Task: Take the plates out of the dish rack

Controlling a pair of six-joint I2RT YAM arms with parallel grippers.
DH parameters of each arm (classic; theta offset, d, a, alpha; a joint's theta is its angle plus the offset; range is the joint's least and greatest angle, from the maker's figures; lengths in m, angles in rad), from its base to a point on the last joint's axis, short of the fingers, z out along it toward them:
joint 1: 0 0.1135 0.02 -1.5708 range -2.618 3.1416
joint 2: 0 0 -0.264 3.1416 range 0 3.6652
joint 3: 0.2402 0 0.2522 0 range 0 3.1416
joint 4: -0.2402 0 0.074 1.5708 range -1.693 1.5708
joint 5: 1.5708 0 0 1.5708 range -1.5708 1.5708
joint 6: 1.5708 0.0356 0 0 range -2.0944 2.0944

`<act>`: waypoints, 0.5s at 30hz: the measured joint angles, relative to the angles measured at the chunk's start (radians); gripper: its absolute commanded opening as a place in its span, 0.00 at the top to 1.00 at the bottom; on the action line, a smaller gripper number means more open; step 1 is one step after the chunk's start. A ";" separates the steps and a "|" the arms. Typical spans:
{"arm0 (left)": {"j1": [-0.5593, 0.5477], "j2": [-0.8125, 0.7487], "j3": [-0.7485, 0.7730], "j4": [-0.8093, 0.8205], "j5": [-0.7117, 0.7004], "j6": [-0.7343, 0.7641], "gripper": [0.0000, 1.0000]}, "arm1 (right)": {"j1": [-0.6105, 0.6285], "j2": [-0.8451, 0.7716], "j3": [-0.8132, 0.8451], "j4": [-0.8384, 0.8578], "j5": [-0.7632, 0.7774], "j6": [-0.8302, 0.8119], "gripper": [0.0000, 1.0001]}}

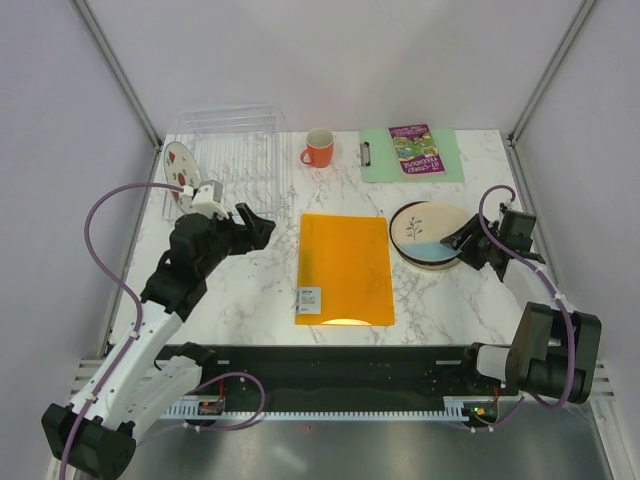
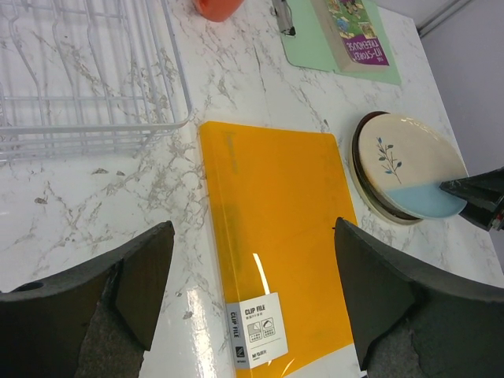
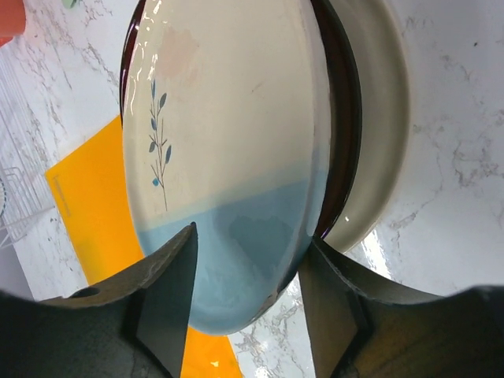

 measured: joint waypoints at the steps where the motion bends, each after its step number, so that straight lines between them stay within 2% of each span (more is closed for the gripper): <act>1: 0.000 0.000 -0.002 0.000 0.000 0.000 0.12 | 0.000 0.002 0.000 -0.005 0.001 -0.004 0.37; 15: 0.000 0.000 -0.010 -0.014 -0.027 0.004 0.12 | 0.003 0.047 0.033 -0.102 0.059 -0.084 0.32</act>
